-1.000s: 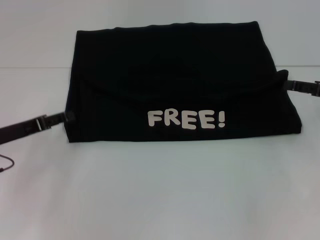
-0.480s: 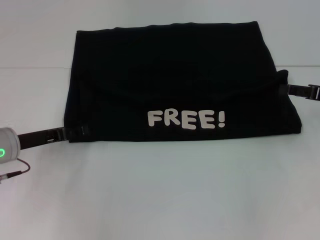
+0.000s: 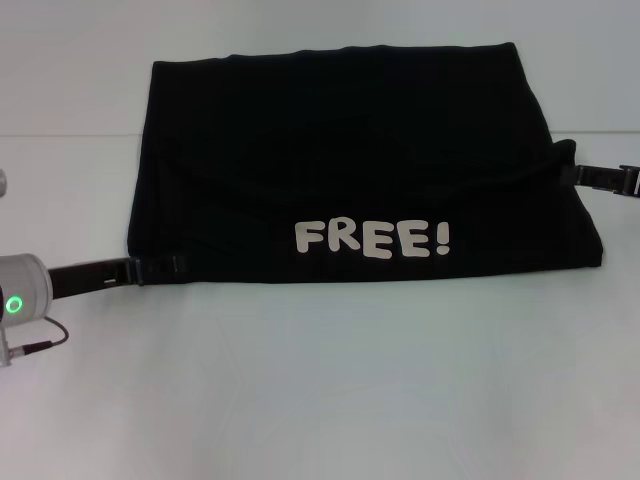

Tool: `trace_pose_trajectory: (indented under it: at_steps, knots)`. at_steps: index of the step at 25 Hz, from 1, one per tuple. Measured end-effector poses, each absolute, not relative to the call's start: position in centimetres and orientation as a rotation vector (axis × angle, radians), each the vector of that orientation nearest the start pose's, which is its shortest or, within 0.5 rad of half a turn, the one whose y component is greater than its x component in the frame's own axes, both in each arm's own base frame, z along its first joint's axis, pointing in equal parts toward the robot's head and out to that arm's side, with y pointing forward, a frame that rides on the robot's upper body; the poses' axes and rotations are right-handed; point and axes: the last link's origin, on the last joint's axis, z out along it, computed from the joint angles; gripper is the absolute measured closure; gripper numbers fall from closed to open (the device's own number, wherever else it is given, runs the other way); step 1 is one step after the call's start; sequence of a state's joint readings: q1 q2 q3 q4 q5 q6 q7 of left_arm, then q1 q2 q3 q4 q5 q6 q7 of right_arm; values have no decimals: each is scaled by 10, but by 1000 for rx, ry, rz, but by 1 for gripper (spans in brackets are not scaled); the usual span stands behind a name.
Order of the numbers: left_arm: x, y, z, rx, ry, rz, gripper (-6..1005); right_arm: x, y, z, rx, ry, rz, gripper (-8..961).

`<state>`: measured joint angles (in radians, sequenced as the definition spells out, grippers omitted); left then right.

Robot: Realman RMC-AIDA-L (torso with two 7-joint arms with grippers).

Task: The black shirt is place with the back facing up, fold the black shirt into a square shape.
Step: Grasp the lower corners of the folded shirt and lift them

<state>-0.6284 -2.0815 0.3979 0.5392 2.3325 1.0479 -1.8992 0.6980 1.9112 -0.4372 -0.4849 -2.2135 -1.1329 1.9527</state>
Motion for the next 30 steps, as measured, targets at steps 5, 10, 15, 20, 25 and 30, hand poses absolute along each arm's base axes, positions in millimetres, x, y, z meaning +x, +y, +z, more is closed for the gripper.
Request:
trace_pose_trajectory:
  at_steps: [5,10,15,20,25,30]
  knots:
    - [-328,377,1,-2093,-1414,-439,293,309,416,72,-2087,1344,567,223]
    - [-328,378,3,-2080,-1410,-436,371,309,417,73,-2086,1340,567,227]
    - [-327,379,2,-2097,-1396,-419,522,309,417,74,-2086,1338,566,230]
    - [-326,381,0,-2107,-1373,-391,624,310,416,75,-2088,1340,565,234]
    - [-324,383,1,-2116,-1361,-385,754,311,416,77,-2080,1353,568,237]
    - [-323,385,5,-2123,-1350,-388,962,313,414,78,-2083,1353,546,241]
